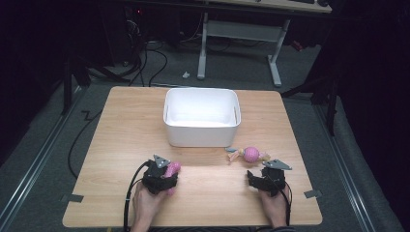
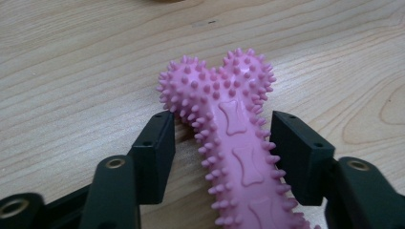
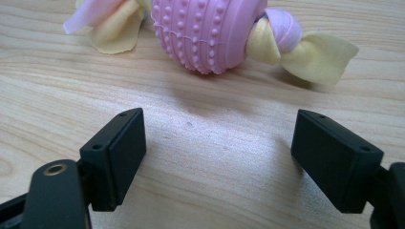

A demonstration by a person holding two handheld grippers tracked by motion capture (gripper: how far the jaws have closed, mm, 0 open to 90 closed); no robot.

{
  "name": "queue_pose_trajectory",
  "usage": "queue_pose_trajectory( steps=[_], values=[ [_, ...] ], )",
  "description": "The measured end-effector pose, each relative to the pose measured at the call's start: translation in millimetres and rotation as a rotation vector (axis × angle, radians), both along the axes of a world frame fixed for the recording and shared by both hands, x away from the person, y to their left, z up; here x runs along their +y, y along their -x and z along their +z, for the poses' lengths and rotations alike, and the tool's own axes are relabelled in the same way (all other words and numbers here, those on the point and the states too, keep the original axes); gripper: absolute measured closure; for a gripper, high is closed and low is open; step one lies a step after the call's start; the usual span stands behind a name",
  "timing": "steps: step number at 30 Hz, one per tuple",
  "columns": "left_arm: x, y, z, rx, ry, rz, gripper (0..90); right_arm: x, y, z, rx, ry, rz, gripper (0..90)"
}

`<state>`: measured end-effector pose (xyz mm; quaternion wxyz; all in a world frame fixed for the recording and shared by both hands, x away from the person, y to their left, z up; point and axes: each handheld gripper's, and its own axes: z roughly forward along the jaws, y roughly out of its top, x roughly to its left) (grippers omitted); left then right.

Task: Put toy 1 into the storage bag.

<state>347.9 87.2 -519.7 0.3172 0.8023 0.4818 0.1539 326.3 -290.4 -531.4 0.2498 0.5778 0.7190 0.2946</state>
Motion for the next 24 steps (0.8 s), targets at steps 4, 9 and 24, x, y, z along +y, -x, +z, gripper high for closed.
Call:
queue_pose_trajectory(
  steps=[4,9,24],
  values=[
    [0.5,0.0,-0.2,0.002,0.003,-0.001,48.6,0.0,0.0,0.0,0.0,0.001,0.0,19.3],
    [0.7,1.2,0.6,-0.005,0.006,-0.004,56.4,0.1,0.1,0.1,0.002,0.0,-0.001,19.2],
    [3.2,2.7,4.2,-0.011,0.017,-0.03,58.8,0.0,0.1,0.1,0.002,0.0,0.0,19.3]
  ],
)
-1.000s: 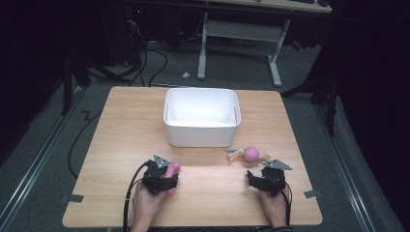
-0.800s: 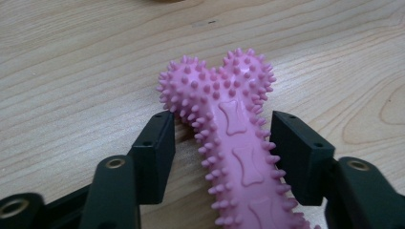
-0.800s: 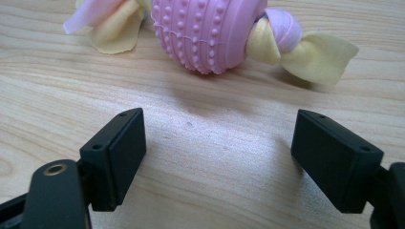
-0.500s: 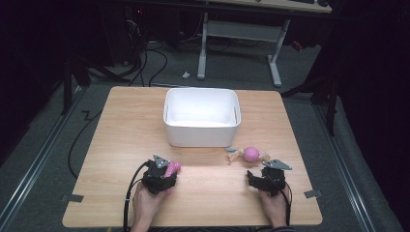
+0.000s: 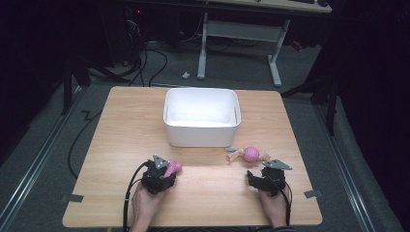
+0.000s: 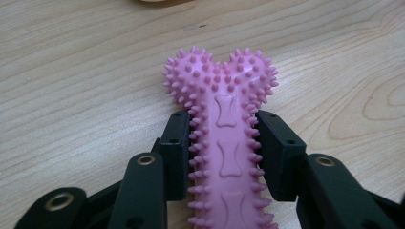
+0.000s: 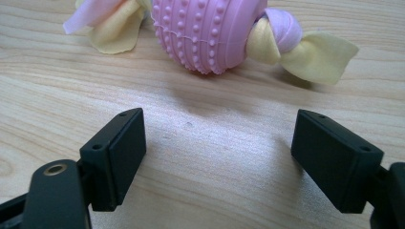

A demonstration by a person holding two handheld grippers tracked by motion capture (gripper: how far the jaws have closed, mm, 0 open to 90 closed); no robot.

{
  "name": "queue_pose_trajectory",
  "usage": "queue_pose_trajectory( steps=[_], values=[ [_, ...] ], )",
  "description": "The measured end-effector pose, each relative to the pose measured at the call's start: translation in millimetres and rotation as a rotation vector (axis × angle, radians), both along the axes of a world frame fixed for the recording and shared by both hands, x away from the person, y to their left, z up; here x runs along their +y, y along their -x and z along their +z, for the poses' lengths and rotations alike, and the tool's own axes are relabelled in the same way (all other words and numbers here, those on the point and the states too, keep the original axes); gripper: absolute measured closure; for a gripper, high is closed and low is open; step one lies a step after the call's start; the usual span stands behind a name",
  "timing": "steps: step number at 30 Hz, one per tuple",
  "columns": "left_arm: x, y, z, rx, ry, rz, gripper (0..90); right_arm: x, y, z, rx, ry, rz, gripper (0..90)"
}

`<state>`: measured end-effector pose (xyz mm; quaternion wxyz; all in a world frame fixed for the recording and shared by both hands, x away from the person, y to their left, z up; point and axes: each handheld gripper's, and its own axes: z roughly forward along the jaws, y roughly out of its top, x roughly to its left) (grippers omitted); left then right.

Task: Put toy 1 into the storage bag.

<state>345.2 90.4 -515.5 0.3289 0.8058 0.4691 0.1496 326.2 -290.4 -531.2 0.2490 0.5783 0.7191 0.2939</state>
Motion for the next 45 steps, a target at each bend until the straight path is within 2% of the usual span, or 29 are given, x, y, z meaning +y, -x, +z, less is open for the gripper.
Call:
queue_pose_trajectory(
  steps=[11,18,19,23,43,45],
  values=[
    [1.1,2.3,17.1,-0.047,0.0,-0.035,59.2,-0.2,-0.1,0.0,-0.001,0.0,0.001,19.2],
    [1.5,2.9,23.8,-0.055,0.021,-0.065,59.4,-0.2,-0.1,-0.1,-0.001,0.0,0.001,19.2],
    [2.0,3.7,26.3,-0.062,0.037,-0.074,59.5,-0.2,-0.1,-0.1,-0.001,0.0,0.001,19.2],
    [2.9,3.3,32.7,-0.075,0.045,-0.091,59.5,-0.2,-0.1,0.0,-0.001,0.0,0.0,19.3],
    [15.2,-6.0,67.8,-0.08,0.131,-0.158,59.6,-0.2,-0.1,0.0,-0.001,0.0,0.001,19.3],
    [15.3,-6.4,69.8,-0.084,0.129,-0.16,59.6,-0.2,-0.1,-0.1,-0.001,0.0,0.001,19.2]
  ],
)
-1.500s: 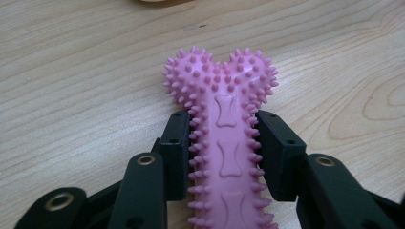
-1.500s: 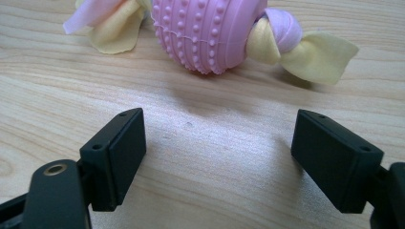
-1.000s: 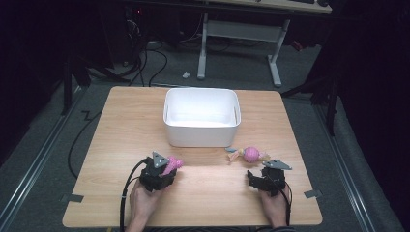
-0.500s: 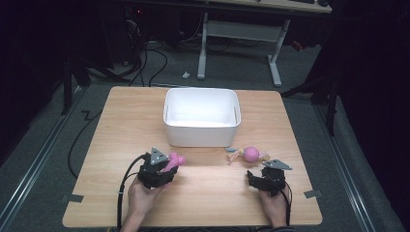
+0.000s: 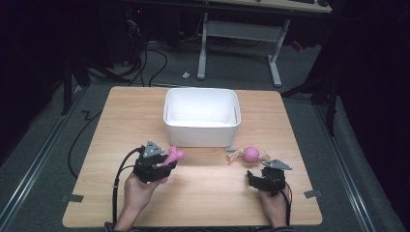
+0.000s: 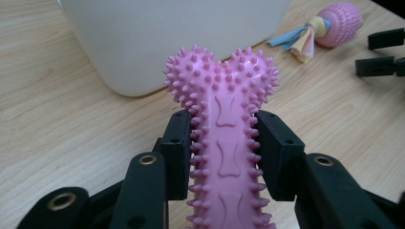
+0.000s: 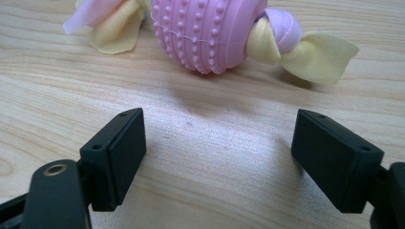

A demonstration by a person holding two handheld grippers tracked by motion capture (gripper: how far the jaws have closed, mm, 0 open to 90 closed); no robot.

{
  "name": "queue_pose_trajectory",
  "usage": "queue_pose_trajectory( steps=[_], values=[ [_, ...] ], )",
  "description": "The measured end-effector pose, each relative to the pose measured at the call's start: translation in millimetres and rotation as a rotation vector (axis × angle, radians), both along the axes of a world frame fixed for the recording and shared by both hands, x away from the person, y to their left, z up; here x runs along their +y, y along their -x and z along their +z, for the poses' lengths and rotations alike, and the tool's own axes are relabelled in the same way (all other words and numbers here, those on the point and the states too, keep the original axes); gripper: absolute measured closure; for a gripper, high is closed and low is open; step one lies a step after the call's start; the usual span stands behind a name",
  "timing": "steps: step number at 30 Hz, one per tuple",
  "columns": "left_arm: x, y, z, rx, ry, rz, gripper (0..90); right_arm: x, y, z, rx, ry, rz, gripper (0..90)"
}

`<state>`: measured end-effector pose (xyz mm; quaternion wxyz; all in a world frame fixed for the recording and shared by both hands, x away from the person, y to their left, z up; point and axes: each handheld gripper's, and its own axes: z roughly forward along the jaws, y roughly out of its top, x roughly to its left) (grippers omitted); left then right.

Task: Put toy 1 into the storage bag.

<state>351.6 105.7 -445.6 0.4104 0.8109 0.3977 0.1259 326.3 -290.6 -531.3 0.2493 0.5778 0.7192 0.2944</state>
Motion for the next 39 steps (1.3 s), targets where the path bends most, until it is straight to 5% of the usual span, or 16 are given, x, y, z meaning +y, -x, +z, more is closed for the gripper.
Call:
queue_pose_trajectory(
  steps=[39],
  values=[
    [-0.5,-48.2,79.3,-0.033,0.115,-0.118,59.7,0.1,0.1,0.1,0.001,0.0,0.002,19.3]
  ],
)
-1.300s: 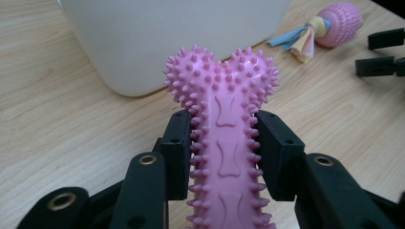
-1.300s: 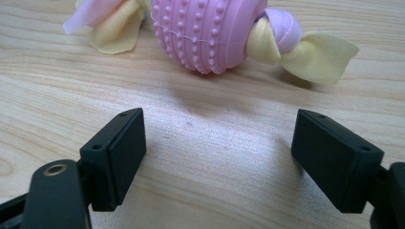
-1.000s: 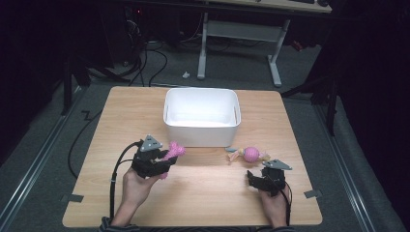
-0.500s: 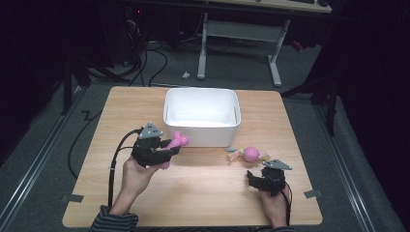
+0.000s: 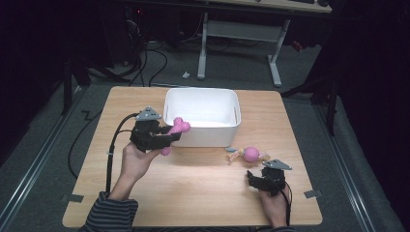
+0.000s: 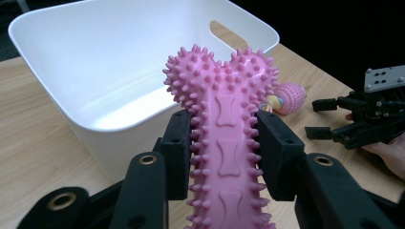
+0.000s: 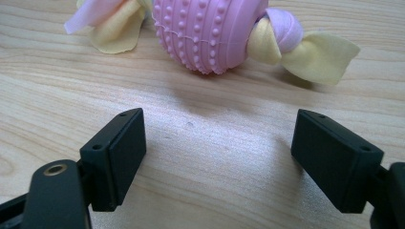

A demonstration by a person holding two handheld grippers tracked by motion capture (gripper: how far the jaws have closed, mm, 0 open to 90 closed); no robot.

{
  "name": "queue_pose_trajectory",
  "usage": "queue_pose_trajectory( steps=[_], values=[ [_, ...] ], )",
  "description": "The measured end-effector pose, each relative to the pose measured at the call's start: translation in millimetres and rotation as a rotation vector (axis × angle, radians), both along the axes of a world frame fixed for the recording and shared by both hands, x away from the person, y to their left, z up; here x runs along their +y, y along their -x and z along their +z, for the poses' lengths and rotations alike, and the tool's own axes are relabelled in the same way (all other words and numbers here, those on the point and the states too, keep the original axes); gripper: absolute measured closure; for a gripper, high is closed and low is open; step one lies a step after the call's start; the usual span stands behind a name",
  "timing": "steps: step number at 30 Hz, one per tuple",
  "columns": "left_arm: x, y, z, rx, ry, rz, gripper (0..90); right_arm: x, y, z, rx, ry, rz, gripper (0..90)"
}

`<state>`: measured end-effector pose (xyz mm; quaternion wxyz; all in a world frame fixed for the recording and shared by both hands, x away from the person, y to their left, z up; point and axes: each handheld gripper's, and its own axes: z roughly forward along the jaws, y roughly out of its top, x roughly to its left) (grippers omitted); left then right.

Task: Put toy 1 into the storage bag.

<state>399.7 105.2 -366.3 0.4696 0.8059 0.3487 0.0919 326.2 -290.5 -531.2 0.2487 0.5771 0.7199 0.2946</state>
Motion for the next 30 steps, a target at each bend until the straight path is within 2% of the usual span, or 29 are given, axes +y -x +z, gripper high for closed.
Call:
queue_pose_trajectory(
  steps=[4,13,22,28,30],
  values=[
    [-1.8,-9.5,2.3,0.007,0.013,-0.018,59.6,0.0,0.0,-0.1,-0.002,-0.001,0.002,19.2],
    [-6.1,-22.1,6.5,0.008,-0.005,-0.023,59.6,0.1,0.0,-0.1,-0.002,0.0,0.005,19.2],
    [-15.4,-35.1,14.5,-0.009,-0.025,-0.033,59.5,0.2,0.0,-0.2,-0.002,-0.001,0.006,19.3],
    [-19.5,-44.1,18.2,-0.023,-0.014,-0.039,59.5,0.3,0.1,-0.1,-0.002,0.0,0.008,19.3],
    [-23.7,-49.2,20.4,-0.038,-0.038,-0.038,59.5,0.3,0.1,-0.1,-0.002,0.0,0.008,19.3]
  ],
)
